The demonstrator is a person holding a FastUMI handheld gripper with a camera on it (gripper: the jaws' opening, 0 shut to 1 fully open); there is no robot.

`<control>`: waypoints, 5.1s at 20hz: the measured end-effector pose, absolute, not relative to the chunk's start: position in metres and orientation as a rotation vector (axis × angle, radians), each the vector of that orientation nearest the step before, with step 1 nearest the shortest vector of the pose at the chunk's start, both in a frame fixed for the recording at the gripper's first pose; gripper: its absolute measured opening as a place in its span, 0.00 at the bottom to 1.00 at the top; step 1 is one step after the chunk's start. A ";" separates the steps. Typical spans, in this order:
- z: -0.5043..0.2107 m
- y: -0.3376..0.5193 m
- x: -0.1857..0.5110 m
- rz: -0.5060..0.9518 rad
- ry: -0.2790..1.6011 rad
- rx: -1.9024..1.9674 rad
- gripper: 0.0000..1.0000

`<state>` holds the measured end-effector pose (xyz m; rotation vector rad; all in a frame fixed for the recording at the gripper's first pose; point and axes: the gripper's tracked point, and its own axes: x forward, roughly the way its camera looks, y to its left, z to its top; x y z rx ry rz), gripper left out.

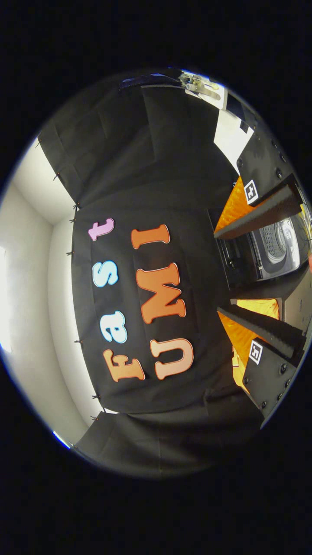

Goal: Put the clothes into the washing machine and then close the washing machine lid.

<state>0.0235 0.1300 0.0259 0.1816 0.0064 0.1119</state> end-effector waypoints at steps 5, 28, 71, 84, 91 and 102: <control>0.033 0.194 0.056 0.283 0.083 0.234 0.98; -0.129 0.441 0.141 0.620 0.545 0.147 0.98; -0.042 0.468 0.110 0.753 0.036 0.191 0.08; 0.058 0.369 0.092 0.553 -0.147 0.118 0.08; 0.098 0.246 0.113 0.472 -0.232 0.081 0.08; 0.067 0.062 0.165 0.406 -0.209 0.094 0.08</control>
